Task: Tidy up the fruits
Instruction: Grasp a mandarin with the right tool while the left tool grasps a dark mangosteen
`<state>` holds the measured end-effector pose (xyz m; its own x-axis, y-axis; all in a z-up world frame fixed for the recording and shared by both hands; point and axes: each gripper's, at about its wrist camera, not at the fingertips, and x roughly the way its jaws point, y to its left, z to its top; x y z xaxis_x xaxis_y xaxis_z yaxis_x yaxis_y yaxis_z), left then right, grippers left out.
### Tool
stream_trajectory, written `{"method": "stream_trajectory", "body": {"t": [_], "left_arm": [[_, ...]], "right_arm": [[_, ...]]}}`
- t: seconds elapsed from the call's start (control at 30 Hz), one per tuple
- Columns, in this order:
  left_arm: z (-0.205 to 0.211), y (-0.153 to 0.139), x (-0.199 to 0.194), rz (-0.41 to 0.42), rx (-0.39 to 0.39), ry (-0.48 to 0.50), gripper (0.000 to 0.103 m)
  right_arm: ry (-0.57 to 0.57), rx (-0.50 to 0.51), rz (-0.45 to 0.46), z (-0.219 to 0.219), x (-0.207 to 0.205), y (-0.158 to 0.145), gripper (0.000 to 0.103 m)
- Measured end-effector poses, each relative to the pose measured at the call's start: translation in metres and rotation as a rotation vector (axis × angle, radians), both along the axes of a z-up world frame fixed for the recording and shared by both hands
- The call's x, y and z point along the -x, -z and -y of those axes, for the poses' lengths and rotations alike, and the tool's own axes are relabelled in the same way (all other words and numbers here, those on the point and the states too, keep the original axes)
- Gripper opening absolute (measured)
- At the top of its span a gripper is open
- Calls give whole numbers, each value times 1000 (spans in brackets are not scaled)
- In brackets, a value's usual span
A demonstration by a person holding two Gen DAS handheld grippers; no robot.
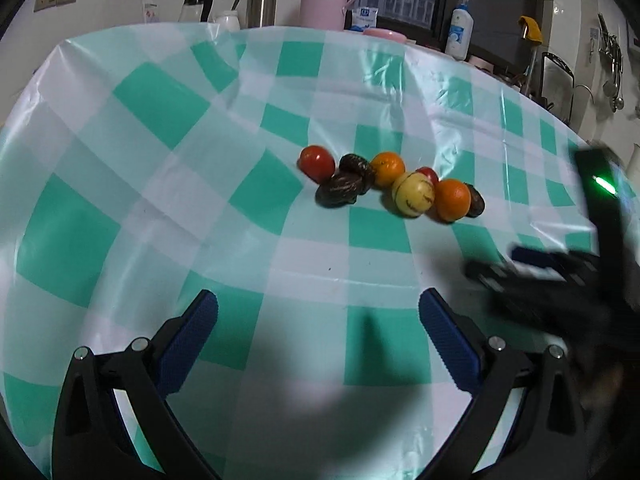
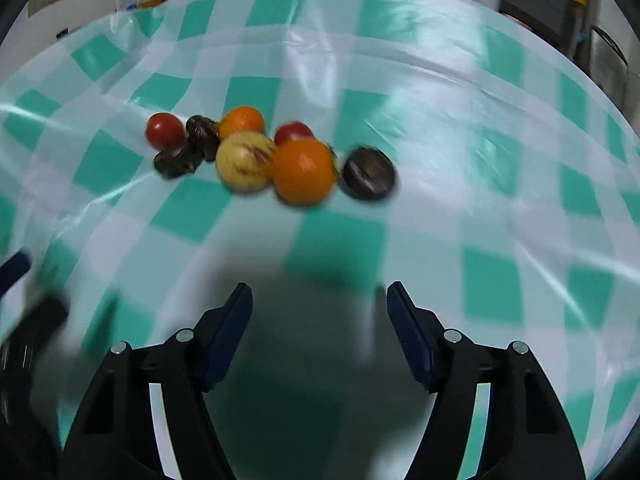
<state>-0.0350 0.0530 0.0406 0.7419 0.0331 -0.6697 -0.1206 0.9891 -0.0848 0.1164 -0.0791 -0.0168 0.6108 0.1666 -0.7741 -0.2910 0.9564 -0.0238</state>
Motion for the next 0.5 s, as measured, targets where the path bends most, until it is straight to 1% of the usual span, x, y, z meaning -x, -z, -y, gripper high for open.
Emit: {"method": "stream_trajectory", "body": {"t": [0.07,0.2,0.3,0.4,0.47,0.5], "left_arm": [[-1,2,-1,-16,21,4,101],[-3,8,-5,-54,53,5,101],[-6,10,-7,-71,83,-3,101],[-6,11,-7,-78,90,-7,101],[-5,11,-7,-79,89,-7,101],[-5,11,-6,-79,89,-8,101]], "right_arm": [[3,1,4,-9,-19,1,63],[12,-1,13,-19,-54,0,63],[15,-6,13,-23,-73,0,62],[17,-16,10,-24,-83,-1,61],[0,-29,7,-27,-86,-1,50],[-21,-43,11,-27,-83,-3,40]]}}
